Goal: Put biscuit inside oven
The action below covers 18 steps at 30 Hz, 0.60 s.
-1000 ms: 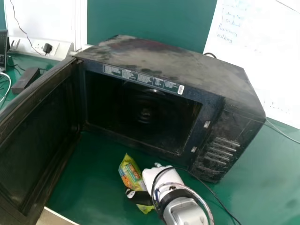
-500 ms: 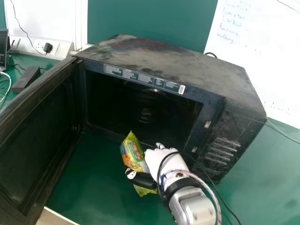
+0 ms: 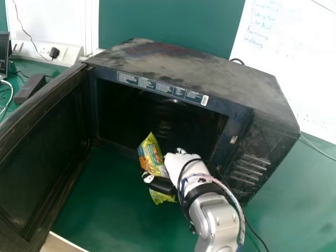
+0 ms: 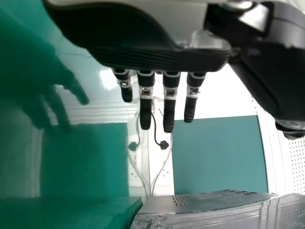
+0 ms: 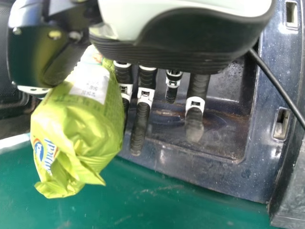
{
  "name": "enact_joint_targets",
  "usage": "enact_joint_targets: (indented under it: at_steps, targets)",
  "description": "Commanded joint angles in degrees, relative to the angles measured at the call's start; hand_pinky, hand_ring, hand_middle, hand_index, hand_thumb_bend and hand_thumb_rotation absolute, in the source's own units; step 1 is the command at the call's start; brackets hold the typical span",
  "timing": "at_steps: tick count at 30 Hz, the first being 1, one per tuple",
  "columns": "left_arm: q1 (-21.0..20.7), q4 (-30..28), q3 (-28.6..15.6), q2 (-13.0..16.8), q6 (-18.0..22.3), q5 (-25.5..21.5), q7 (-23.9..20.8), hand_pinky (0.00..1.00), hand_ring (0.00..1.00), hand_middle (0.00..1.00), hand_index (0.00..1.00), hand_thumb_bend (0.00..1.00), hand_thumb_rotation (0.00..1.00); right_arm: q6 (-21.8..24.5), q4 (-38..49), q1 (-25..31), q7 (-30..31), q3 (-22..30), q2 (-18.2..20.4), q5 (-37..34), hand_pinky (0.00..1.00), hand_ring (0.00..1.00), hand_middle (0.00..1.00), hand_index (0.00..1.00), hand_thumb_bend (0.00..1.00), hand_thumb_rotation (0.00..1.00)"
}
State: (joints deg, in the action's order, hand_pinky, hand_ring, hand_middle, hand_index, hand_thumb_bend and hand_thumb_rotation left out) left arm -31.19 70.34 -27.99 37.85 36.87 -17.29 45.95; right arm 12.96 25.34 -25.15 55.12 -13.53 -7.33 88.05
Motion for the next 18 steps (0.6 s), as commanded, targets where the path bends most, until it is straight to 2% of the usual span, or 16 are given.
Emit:
enact_joint_targets:
  at_steps: [1, 15, 18]
  targets:
    - [0.12, -0.1, -0.77, 0.83, -0.48, -1.06, 0.51, 0.79, 0.81, 0.83, 0.89, 0.78, 0.8, 0.6, -0.76, -1.98, -0.91, 0.22, -0.33, -0.4, 0.16, 0.25, 0.47, 0.49, 0.53, 0.0]
    - [0.57, -0.29, -0.59, 0.98, -0.01, -0.89, -0.09, 0.78, 0.81, 0.83, 0.89, 0.79, 0.81, 2.61, -8.38, -6.64, -6.69, 0.03, -2.26, -2.49, 0.13, 0.21, 0.47, 0.49, 0.53, 0.0]
    - [0.53, -0.3, -0.64, 0.98, -0.22, -0.97, -0.1, 0.78, 0.81, 0.83, 0.89, 0.78, 0.81, 3.33, -10.11, -7.3, -8.5, -0.16, -2.4, -3.16, 0.15, 0.24, 0.47, 0.49, 0.53, 0.0]
